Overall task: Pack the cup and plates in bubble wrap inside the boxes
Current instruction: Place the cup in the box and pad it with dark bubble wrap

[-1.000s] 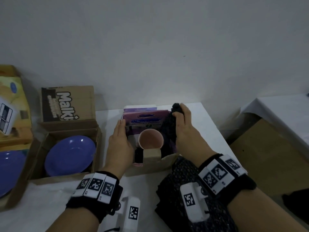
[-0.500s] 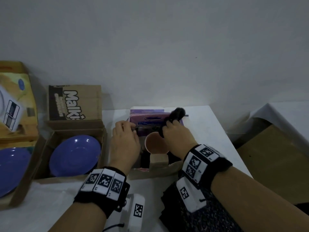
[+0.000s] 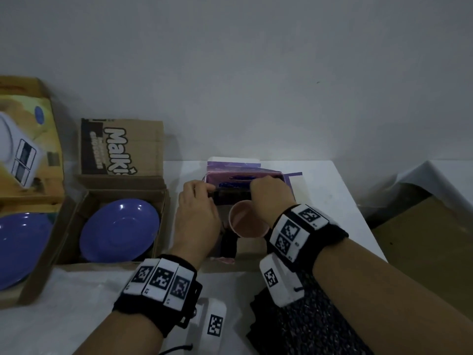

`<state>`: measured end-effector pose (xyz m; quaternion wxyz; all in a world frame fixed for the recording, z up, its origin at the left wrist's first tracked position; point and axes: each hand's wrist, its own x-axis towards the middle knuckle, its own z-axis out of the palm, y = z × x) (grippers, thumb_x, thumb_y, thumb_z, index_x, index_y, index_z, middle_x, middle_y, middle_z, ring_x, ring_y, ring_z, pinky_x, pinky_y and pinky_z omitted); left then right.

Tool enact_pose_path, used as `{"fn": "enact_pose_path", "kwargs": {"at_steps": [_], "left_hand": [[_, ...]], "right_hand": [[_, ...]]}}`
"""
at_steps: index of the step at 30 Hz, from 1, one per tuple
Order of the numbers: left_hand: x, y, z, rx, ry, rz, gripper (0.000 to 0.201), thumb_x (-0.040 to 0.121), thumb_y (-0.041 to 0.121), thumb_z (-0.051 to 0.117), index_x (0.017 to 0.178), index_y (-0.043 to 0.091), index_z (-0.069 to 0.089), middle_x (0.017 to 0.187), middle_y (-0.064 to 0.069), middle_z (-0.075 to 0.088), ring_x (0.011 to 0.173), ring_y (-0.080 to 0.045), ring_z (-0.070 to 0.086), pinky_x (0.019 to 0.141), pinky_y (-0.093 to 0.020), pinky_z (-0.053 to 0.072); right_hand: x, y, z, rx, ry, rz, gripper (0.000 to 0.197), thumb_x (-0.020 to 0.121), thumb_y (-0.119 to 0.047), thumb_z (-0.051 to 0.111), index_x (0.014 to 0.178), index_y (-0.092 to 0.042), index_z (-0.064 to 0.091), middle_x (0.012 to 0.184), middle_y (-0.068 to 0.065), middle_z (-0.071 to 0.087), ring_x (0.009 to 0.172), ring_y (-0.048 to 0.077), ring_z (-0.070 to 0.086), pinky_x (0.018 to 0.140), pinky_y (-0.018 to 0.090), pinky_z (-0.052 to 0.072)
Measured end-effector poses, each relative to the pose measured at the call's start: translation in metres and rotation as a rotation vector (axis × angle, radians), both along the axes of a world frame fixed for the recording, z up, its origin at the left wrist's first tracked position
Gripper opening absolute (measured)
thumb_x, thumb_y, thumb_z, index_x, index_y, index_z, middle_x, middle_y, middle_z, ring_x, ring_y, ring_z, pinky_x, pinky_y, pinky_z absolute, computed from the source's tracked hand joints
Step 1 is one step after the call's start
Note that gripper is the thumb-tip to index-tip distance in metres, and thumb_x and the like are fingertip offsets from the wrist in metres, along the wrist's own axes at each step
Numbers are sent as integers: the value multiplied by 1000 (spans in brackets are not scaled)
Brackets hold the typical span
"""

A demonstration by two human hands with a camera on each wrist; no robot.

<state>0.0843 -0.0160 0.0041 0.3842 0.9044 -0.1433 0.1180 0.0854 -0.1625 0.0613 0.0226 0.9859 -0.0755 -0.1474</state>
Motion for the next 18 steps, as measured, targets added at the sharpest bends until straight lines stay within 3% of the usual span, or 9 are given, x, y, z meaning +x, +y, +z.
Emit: {"fn": "enact_pose_path", "kwargs": {"at_steps": [5, 9, 11, 13, 15, 18], "left_hand": [[-1, 1, 2, -27, 27, -8, 27, 83, -4, 48, 106, 9, 52, 111, -12, 45, 98, -27, 49, 81, -40, 47], [-1, 1, 3, -24, 35, 0, 29, 83, -5, 48, 107, 10, 53, 112, -11, 45, 99, -26, 48, 81, -38, 46], [-1, 0, 2, -28, 39, -2, 28, 84, -5, 47, 107, 9, 53, 113, -12, 45, 99, -26, 48, 80, -35, 44], [-1, 0, 2, -35, 42, -3, 28, 84, -5, 46, 107, 8, 53, 113, -13, 46, 99, -27, 47, 79, -33, 41], [-1, 0, 2, -43, 47, -6, 28, 83, -5, 46, 107, 8, 53, 113, -13, 46, 99, -28, 47, 80, -34, 41], [-1, -1, 3, -42, 58, -4, 28, 82, -5, 47, 106, 8, 53, 113, -14, 46, 100, -29, 47, 82, -35, 40]], "right_hand": [[4, -7, -39, 346, 292, -208, 35, 91, -24, 51, 122, -8, 56, 124, 13, 59, 113, 31, 56, 88, 38, 46], [4, -11, -35, 311, 255, -204, 40, 92, -23, 49, 128, -5, 46, 125, 13, 57, 112, 32, 57, 91, 38, 48], [-3, -12, -18, 264, 86, -140, 44, 91, -25, 52, 130, -9, 40, 122, 13, 57, 108, 30, 58, 90, 39, 49], [-17, -11, 4, 300, -10, -12, 40, 84, -34, 63, 119, -19, 52, 111, 2, 59, 99, 22, 58, 85, 34, 49], [-34, -10, 21, 418, 127, 84, 32, 78, -39, 71, 106, -25, 64, 97, -8, 60, 90, 12, 57, 80, 26, 47], [-57, -7, 24, 530, 354, 145, 25, 76, -38, 74, 100, -30, 73, 85, -18, 59, 85, 4, 57, 76, 19, 43]]}}
